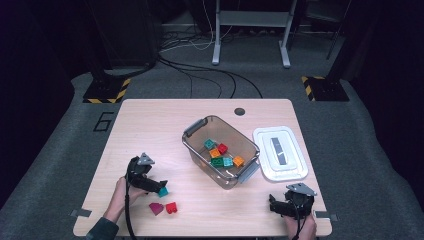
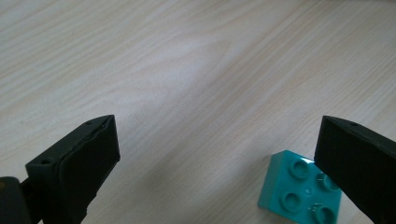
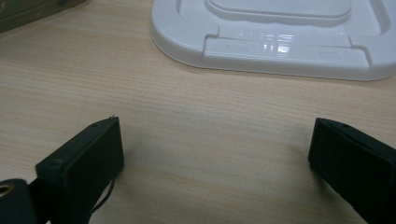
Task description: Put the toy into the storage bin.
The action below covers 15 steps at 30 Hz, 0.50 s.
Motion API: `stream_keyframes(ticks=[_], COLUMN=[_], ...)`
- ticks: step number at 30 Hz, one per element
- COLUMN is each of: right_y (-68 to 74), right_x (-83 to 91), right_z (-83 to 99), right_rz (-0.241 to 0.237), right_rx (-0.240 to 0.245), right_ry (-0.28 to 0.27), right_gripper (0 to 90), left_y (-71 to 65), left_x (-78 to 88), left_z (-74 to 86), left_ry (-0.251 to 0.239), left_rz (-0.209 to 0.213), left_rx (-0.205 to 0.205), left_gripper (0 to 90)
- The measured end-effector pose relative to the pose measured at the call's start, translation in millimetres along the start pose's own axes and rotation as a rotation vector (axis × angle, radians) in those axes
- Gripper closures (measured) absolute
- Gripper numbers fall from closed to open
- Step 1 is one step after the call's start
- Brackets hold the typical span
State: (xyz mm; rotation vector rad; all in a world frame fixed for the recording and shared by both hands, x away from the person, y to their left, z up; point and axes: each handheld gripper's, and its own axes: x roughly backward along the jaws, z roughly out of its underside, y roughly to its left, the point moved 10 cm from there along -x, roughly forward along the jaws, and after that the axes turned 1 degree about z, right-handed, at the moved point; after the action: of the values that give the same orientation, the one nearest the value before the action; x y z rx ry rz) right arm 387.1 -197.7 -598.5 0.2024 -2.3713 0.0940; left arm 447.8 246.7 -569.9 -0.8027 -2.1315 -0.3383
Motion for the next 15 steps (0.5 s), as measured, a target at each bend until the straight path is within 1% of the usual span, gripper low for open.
stream_keyframes(ticks=[1, 3, 5, 8, 9, 10, 11, 12, 13, 14, 15], right_y=[0.0, 0.0, 0.0, 0.0, 0.0, 0.0, 0.0, 0.0, 0.0, 0.0, 0.0], right_x=[0.0, 0.0, 0.0, 0.0, 0.0, 0.0, 0.0, 0.0, 0.0, 0.0, 0.0], right_z=[0.0, 0.0, 0.0, 0.0, 0.0, 0.0, 0.0, 0.0, 0.0, 0.0, 0.0], right_rz=[0.0, 0.0, 0.0, 0.0, 0.0, 0.0, 0.0, 0.0, 0.0, 0.0, 0.0], right_rx=[0.0, 0.0, 0.0, 0.0, 0.0, 0.0, 0.0, 0.0, 0.0, 0.0, 0.0], right_ry=[0.0, 0.0, 0.0, 0.0, 0.0, 0.0, 0.0, 0.0, 0.0, 0.0, 0.0], right_gripper=[2.3, 2.3, 2.3, 2.3, 2.4, 2.3, 2.3, 2.3, 2.3, 2.4, 2.4], left_y=[-1.5, -5.1, -9.3, -14.3, -15.0, -17.5, -19.5, -20.9, -21.7, -22.1, -23.2], left_x=[2.5, 5.3, 6.6, 4.4, 3.6, 3.0, 3.0, 2.5, 2.7, 1.8, 2.4], left_z=[-0.8, 2.1, 6.5, 13.3, 14.6, 17.0, 17.2, 17.3, 18.5, 17.8, 18.1], left_ry=[-0.006, 0.013, 0.028, 0.059, 0.065, 0.08, 0.078, 0.073, 0.088, 0.078, 0.084], left_rz=[0.006, 0.017, 0.037, 0.055, 0.054, 0.063, 0.078, 0.079, 0.079, 0.072, 0.087], left_rx=[-0.008, -0.027, -0.042, -0.056, -0.065, -0.077, -0.082, -0.088, -0.103, -0.101, -0.103], left_gripper=[0.0, 0.0, 0.0, 0.0, 0.6, 4.6, 9.2, 14.9, 21.0, 28.4, 30.4])
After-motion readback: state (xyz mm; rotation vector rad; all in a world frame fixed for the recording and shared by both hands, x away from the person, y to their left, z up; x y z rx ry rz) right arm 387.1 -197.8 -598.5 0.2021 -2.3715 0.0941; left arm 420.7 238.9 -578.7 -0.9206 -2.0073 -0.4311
